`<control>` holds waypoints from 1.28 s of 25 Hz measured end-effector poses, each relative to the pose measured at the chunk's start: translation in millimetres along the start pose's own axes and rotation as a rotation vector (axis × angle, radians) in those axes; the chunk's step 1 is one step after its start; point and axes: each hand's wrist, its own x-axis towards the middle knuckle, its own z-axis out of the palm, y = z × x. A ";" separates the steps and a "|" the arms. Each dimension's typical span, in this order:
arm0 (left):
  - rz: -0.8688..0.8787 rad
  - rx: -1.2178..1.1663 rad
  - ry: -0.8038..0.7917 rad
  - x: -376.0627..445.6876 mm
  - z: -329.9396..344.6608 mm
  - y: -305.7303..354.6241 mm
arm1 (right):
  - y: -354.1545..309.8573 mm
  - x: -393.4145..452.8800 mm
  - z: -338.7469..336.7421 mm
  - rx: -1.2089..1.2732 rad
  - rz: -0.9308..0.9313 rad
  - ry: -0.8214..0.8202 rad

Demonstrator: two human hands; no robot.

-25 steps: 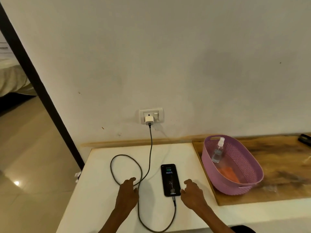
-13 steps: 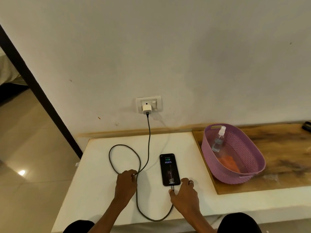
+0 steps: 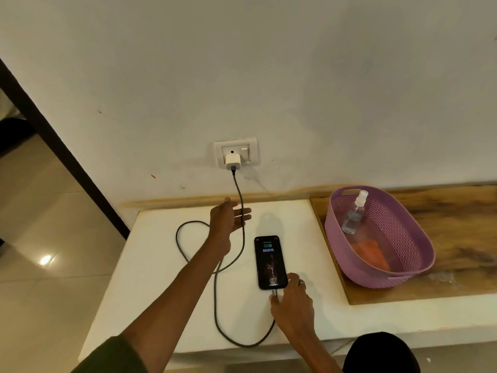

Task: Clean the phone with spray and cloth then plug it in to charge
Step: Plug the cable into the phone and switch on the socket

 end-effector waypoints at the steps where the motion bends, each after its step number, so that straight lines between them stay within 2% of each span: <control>1: -0.028 0.004 0.032 -4.4 -1.7 -10.0 | -0.5 1.3 0.3 0.018 0.002 -0.005; 3: -0.047 0.101 0.122 -15.3 -11.7 -39.1 | -2.5 3.2 -0.2 0.036 -0.007 -0.004; 6: -0.032 0.441 0.298 -24.8 -34.1 -85.3 | -3.3 5.8 -0.7 0.068 -0.026 -0.007; 8: -0.042 0.683 0.329 -24.4 -47.4 -106.2 | -3.2 6.8 -1.4 0.083 -0.034 -0.014; 11: -0.002 0.866 0.301 -23.6 -55.3 -116.7 | -3.9 6.9 -1.6 0.088 -0.032 -0.018; 15: 0.177 0.919 0.246 -22.1 -56.0 -119.1 | -5.3 10.3 0.0 0.089 -0.038 -0.033; 20: 0.301 0.917 0.256 -15.6 -54.6 -126.7 | -10.2 21.7 1.5 0.106 -0.032 -0.038; 24: 0.328 0.883 0.290 -7.3 -54.0 -127.5 | -20.6 39.9 4.6 0.121 -0.036 -0.047; 28: 0.357 1.006 0.366 2.4 -52.6 -128.0 | -31.4 59.8 8.3 0.119 -0.036 -0.036; 32: 0.323 0.913 0.388 8.6 -50.3 -129.1 | -38.5 72.7 9.1 0.136 -0.059 -0.025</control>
